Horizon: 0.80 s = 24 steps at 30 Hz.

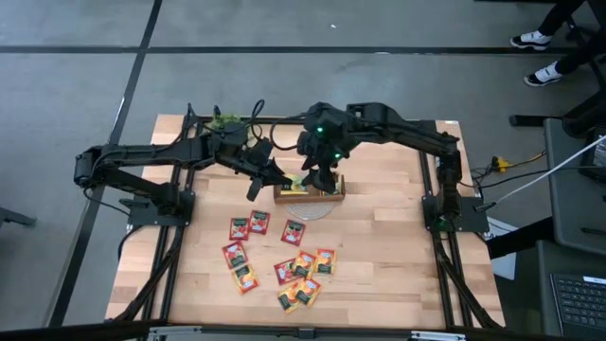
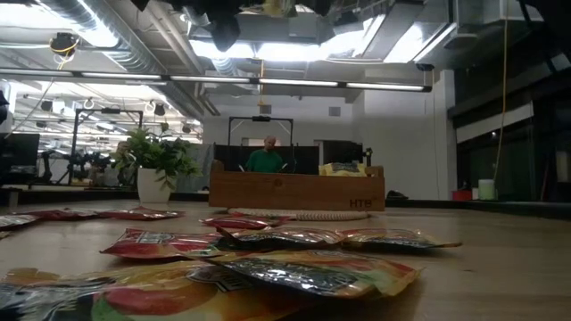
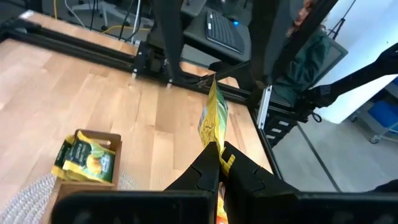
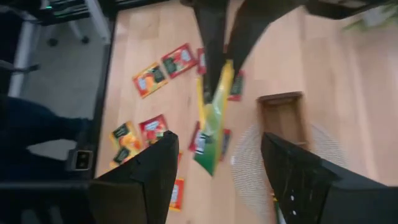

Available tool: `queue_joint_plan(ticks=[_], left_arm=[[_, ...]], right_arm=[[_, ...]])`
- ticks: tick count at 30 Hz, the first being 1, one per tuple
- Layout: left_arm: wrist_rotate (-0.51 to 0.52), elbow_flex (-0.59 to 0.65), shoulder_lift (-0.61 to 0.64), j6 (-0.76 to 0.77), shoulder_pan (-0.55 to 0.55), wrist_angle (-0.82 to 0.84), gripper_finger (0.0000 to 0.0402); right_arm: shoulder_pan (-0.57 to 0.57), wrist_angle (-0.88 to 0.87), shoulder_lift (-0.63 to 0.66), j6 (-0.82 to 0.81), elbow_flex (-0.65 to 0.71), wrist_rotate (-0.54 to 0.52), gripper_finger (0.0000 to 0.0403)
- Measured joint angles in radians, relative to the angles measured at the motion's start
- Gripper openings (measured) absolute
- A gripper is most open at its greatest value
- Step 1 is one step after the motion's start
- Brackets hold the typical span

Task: Pick & Place Tea
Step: Put the yellow tea bag into the right section of the wooden organizer

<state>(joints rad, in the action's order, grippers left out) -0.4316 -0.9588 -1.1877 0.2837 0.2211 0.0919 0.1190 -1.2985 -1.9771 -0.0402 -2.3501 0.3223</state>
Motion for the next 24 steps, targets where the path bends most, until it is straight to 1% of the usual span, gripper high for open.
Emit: queue_joint_plan(ticks=[3, 7, 18, 21, 24], left_arm=[[0.001, 0.0, 0.0, 0.005, 0.0, 0.004, 0.0003], [0.001, 0.0, 0.0, 0.005, 0.0, 0.004, 0.0003], [-0.004, 0.0, 0.0, 0.009, 0.0, -0.006, 0.0004], [-0.009, 0.0, 0.0, 0.009, 0.0, -0.013, 0.0002], [-0.009, 0.0, 0.0, 0.009, 0.0, -0.014, 0.0004]], right_arm=[[0.002, -0.001, -0.014, 0.002, 0.0, 0.042, 0.0219], [0.002, -0.005, -0.028, 0.012, 0.0, 0.07, 0.0195], [0.002, -0.012, -0.038, 0.019, 0.0, 0.075, 0.011], [0.002, -0.012, -0.038, 0.021, 0.0, 0.098, 0.0099], [0.002, -0.011, -0.038, 0.023, 0.0, 0.106, 0.0098]])
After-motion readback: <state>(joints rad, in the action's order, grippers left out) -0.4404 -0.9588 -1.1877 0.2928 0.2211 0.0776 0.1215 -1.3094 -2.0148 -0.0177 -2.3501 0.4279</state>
